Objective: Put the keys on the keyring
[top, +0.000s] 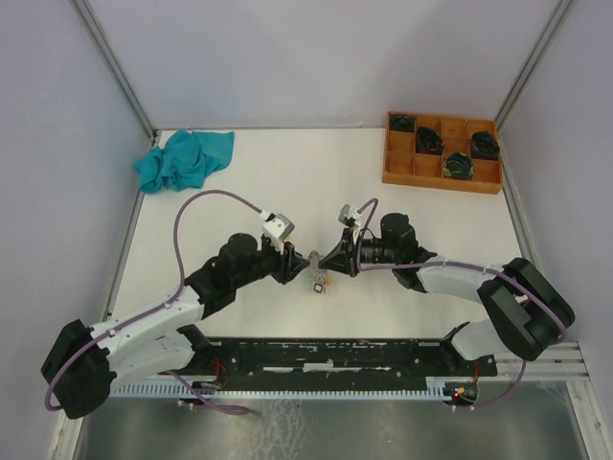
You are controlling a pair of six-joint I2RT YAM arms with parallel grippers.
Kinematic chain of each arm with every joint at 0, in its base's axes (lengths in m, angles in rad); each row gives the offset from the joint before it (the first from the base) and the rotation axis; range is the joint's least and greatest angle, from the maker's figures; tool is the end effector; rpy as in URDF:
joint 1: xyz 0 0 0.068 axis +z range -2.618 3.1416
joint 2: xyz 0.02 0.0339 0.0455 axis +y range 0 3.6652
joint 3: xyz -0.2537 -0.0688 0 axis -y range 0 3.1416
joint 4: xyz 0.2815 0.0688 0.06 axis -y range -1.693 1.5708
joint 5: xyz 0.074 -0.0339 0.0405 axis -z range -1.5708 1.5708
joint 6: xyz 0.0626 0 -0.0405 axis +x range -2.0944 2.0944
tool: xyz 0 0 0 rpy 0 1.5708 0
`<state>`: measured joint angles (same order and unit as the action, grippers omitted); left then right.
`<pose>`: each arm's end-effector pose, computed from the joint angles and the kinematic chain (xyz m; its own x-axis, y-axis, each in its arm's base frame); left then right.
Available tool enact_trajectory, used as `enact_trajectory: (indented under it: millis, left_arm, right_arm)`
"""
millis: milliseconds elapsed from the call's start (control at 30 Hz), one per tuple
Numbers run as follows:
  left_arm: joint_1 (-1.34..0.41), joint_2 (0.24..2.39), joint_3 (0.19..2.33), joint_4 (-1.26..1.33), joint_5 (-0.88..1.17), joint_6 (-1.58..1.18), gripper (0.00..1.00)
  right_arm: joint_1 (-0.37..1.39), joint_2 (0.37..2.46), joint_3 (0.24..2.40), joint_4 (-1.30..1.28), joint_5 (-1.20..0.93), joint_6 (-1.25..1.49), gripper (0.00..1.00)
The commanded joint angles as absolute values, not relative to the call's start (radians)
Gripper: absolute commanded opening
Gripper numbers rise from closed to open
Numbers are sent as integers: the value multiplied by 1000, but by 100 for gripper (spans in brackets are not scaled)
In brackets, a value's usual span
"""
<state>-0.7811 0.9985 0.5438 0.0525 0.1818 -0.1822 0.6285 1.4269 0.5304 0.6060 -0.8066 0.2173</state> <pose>0.1956 -0.2098 0.2040 -0.4203 0.1657 -0.8921 0.7468 0.6216 -0.2363 0.2312 0.2239 0.1485 -0.4346 -0.1314 -0.8910 -0.8937 0.1858 0.4085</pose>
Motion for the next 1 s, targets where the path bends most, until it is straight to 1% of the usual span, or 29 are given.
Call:
enact_trajectory:
  millis: [0, 167, 433, 733, 967]
  left_arm:
    - [-782, 907, 352, 561, 47, -409, 39]
    - [-782, 911, 205, 848, 24, -519, 38]
    - [-782, 1020, 153, 1079, 118, -581, 38]
    - [-782, 1078, 144, 1106, 128, -583, 35]
    - [-782, 1138, 159, 1145, 165, -592, 29]
  right_arm:
    - [634, 1374, 500, 747, -756, 300, 1]
    - [634, 1363, 477, 795, -728, 347, 1]
    - [635, 1365, 467, 840, -713, 391, 1]
    - [635, 1330, 459, 847, -695, 414, 1]
    - [635, 1318, 457, 847, -696, 420, 1]
